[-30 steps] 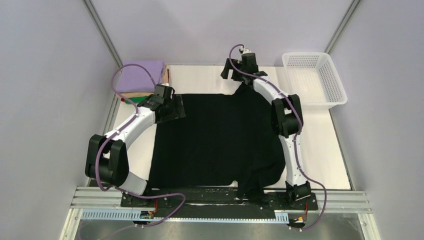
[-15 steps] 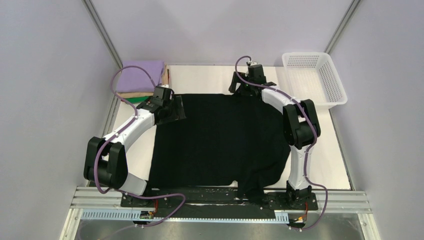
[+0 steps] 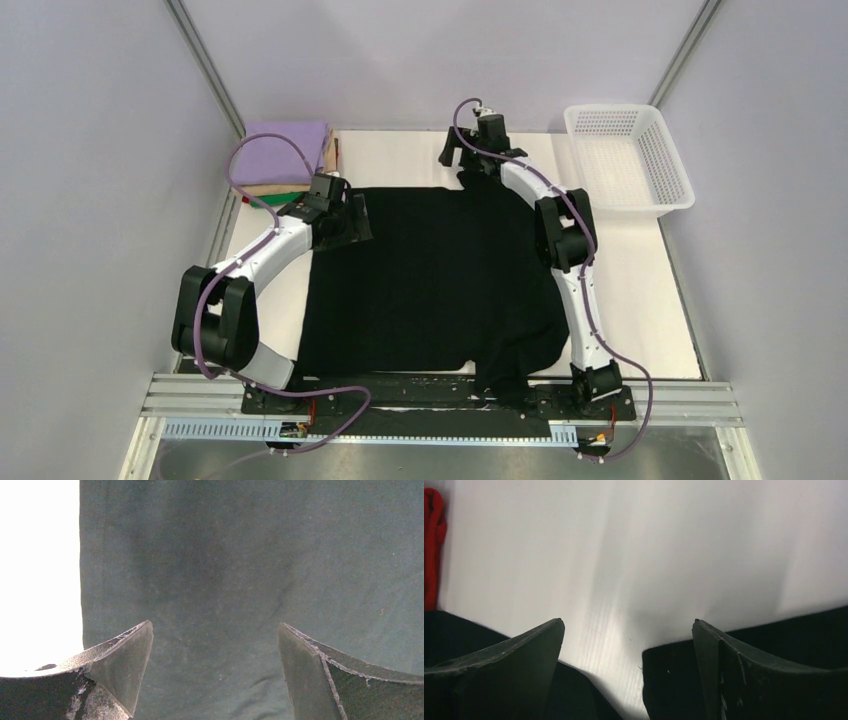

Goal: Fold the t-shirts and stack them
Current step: Flatten out the tshirt

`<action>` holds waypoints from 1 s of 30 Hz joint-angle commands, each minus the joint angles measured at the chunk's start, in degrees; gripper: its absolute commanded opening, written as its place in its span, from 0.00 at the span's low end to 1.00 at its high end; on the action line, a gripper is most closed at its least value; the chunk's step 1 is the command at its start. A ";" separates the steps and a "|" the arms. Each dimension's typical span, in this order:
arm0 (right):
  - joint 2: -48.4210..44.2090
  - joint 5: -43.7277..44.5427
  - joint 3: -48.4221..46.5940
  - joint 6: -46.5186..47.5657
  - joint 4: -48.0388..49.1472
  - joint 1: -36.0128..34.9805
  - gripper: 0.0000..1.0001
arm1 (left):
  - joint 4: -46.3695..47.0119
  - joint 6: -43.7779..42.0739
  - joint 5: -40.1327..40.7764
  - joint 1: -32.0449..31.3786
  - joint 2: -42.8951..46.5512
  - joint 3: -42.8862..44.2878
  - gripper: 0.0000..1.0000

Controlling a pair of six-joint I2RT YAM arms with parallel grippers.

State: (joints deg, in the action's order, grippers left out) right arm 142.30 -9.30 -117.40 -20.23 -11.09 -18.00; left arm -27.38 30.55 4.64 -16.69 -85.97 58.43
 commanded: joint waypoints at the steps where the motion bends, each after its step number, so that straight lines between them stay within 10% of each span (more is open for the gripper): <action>1: 2.60 -2.34 -8.57 -0.36 -0.76 -1.15 1.00 | 1.25 -0.12 0.87 0.20 -0.48 0.96 1.00; 8: -10.79 5.40 2.73 4.29 -1.26 -1.16 1.00 | 0.43 0.30 0.37 0.16 -0.36 2.69 1.00; 20: -47.75 16.93 53.14 -4.58 -8.28 -0.64 1.00 | -3.32 2.55 -1.52 -2.86 -3.71 3.13 1.00; 30: -42.76 14.86 56.96 -5.62 -10.82 0.99 1.00 | 1.47 4.42 -2.91 -3.18 -16.10 8.21 1.00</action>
State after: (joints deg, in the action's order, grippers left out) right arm 95.64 5.80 -58.89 -24.16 -21.82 -18.41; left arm -29.15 33.30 1.69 -19.86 -97.95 62.04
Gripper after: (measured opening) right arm 0.998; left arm 0.998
